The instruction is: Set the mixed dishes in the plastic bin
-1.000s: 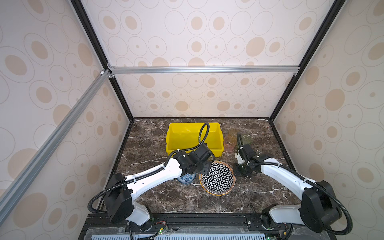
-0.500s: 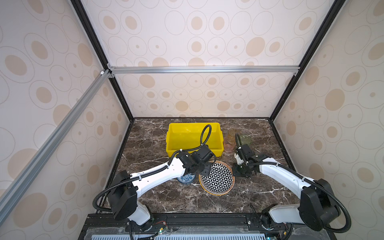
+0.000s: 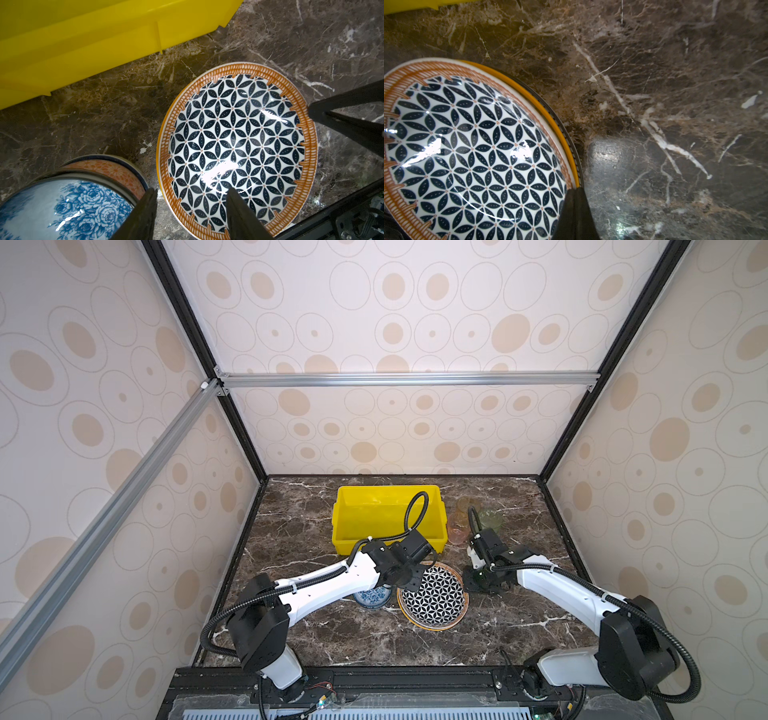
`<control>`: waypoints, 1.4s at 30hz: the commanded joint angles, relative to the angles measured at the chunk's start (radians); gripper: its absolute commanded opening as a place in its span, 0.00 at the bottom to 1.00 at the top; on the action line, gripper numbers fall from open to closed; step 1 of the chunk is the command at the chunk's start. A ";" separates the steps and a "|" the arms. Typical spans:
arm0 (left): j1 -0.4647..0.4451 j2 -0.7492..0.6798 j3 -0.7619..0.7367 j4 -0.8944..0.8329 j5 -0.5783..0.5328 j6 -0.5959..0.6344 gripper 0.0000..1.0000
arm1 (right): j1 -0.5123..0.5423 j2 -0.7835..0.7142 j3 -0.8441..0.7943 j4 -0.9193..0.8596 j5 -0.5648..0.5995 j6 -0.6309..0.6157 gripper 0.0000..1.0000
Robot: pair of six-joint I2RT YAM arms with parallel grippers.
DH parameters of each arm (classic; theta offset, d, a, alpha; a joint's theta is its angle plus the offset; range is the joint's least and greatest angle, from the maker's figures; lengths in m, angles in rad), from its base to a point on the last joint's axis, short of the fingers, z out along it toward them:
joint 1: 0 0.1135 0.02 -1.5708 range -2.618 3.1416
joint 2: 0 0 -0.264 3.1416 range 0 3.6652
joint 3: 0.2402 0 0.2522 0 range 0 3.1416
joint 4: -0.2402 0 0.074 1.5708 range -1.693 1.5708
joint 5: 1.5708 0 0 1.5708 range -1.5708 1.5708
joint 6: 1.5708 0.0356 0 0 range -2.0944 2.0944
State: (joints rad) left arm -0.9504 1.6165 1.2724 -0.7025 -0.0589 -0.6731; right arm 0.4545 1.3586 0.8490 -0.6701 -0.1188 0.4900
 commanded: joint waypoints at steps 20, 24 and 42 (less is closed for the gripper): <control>-0.001 0.125 0.116 -0.122 -0.041 0.050 0.54 | 0.019 0.031 -0.049 0.022 -0.024 0.030 0.01; 0.001 0.136 0.128 -0.127 -0.041 0.058 0.54 | 0.021 0.029 -0.059 0.032 -0.030 0.035 0.01; 0.037 0.151 0.096 -0.107 0.011 0.061 0.47 | 0.027 0.011 -0.063 0.028 -0.028 0.037 0.01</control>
State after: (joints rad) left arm -0.9260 1.7817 1.3785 -0.8082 -0.0715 -0.6167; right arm 0.4644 1.3556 0.8207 -0.5976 -0.1280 0.5125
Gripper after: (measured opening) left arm 0.478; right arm 0.041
